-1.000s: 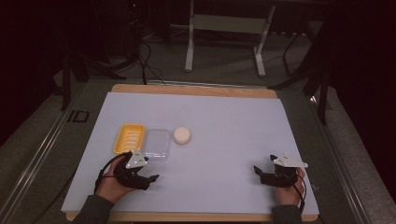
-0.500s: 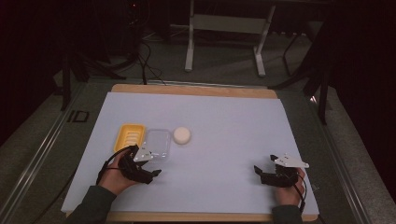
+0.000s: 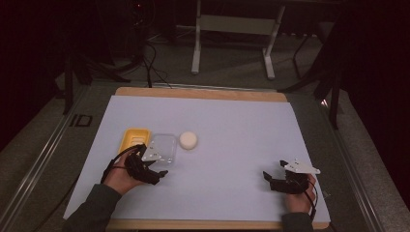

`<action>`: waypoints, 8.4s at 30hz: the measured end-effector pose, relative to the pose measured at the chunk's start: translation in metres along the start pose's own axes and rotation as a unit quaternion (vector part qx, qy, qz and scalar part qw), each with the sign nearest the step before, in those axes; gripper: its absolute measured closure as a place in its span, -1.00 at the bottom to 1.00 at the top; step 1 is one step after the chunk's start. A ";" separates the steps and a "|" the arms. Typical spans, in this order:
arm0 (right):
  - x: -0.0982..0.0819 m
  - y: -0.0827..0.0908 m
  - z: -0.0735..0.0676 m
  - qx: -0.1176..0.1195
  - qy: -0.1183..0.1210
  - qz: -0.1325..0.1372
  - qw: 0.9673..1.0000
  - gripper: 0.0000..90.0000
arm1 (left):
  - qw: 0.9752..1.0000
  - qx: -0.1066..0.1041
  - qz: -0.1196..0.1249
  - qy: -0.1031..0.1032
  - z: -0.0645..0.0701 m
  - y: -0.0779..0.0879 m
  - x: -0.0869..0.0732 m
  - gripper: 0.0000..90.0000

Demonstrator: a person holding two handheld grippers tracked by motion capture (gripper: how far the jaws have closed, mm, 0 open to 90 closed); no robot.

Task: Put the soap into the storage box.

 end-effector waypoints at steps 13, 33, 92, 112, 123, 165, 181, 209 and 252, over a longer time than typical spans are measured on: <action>0.000 0.001 0.000 0.001 -0.002 0.003 1.000 -0.65 | 1.000 0.006 -0.003 -0.007 -0.021 0.001 0.019 -0.45; 0.000 0.001 0.000 0.001 -0.002 0.005 1.000 -0.65 | 0.999 -0.002 -0.037 -0.017 -0.043 -0.016 0.040 -0.48; 0.000 0.001 -0.001 0.002 0.006 0.003 1.000 -0.65 | 0.993 -0.069 -0.094 -0.001 -0.063 -0.061 0.067 -0.66; 0.000 0.001 -0.001 0.001 0.005 0.004 1.000 -0.65 | 0.991 -0.077 -0.109 0.031 -0.072 -0.083 0.072 -0.81; 0.000 0.001 -0.001 0.001 0.005 0.004 1.000 -0.65 | 0.991 -0.071 -0.111 0.036 -0.074 -0.089 0.080 -0.93; 0.000 0.001 -0.001 0.003 0.001 0.006 1.000 -0.65 | 0.980 -0.083 -0.177 0.028 -0.063 -0.127 0.089 -0.65; 0.001 0.001 -0.001 0.004 0.000 0.006 1.000 -0.65 | 0.969 -0.090 -0.228 0.022 -0.059 -0.125 0.092 -0.48; 0.000 0.001 -0.001 0.003 0.001 0.006 1.000 -0.65 | 0.965 -0.101 -0.244 -0.013 -0.052 -0.112 0.103 -0.47; 0.000 0.002 -0.001 0.000 0.003 0.007 1.000 -0.65 | 0.973 -0.081 -0.216 -0.005 -0.075 -0.042 0.088 -0.47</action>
Point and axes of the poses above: each handheld gripper's, and its own axes: y roughly backward along the jaws, x roughly out of its top, z roughly to its right, the point moved 8 cm from there along -y, roughly forward along the jaws, and after that the axes turned 5 degrees about -x, right-handed, at the moved point
